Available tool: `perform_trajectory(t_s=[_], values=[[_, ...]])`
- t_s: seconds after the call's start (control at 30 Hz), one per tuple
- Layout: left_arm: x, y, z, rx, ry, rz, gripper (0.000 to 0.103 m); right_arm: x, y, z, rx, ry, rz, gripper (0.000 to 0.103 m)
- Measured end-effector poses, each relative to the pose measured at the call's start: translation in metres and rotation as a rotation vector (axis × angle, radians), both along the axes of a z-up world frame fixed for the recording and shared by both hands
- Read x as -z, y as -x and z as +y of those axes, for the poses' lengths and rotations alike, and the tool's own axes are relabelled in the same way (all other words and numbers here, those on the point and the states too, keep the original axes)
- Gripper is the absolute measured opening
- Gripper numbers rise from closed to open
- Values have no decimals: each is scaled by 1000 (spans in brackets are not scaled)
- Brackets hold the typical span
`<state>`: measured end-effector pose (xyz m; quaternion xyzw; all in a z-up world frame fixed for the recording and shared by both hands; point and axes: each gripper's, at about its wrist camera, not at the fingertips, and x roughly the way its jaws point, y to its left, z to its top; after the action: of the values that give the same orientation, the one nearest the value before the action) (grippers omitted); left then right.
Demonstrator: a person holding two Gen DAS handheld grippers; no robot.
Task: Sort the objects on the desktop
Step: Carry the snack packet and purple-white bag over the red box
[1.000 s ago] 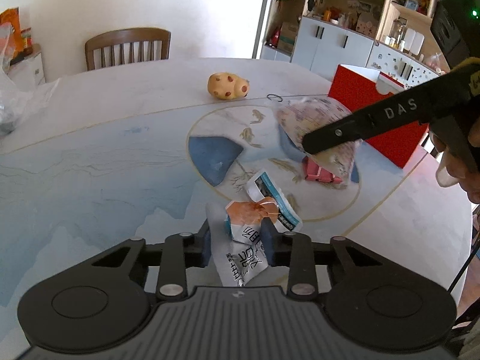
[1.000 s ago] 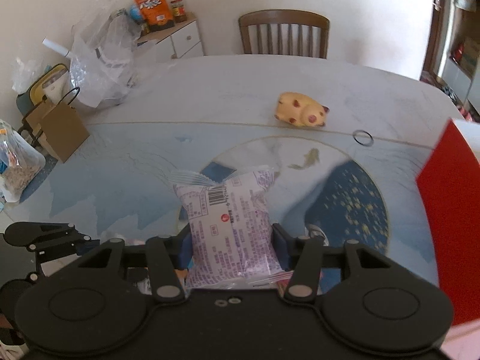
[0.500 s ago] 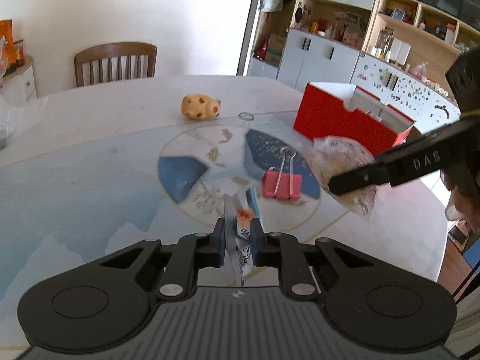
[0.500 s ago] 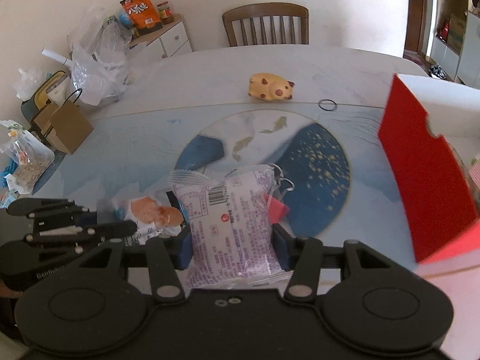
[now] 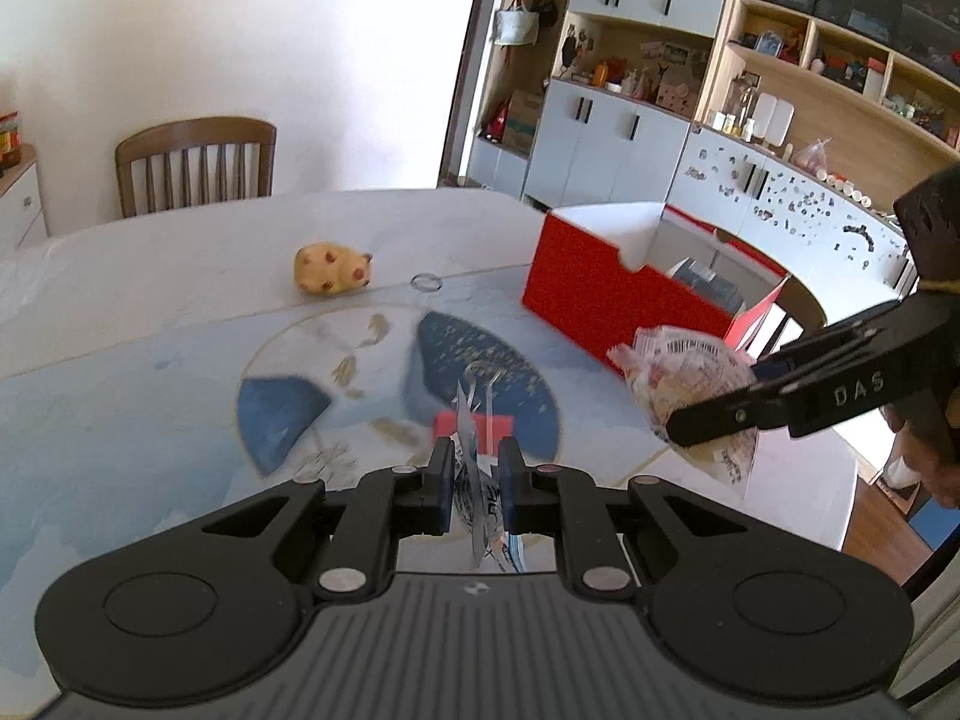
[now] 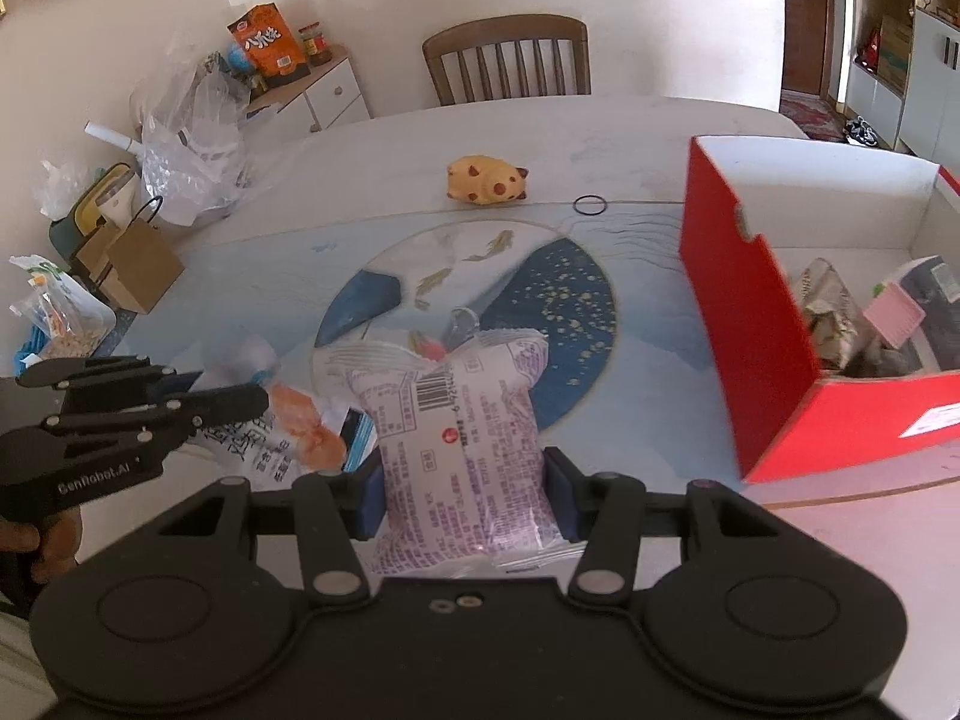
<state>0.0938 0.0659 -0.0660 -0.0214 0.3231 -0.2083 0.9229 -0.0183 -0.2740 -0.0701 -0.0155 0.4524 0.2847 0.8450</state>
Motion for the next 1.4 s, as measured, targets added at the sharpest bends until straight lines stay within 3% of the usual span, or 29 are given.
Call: perform_trajectory(t_s=[0.37,0.83,1.07,1.2,1.4], values=[[-31,-21,-55,42,4,-63,14,-19,-12,-52,6,8,-26,51],[-71,-70,-133,79,39,-146,14,-35,-56,-131,35,10,-98,51],[-84,-98,-176,107,85,-136,14,-39,-83,-165,55,35,-141,51],[-84,-112,-203,136,63,-133,14,-40,-103,-179,62,58,-165,51],[-62,-133,-241,162,15,-57,14,-32,-136,-194,78,49,-142,51]])
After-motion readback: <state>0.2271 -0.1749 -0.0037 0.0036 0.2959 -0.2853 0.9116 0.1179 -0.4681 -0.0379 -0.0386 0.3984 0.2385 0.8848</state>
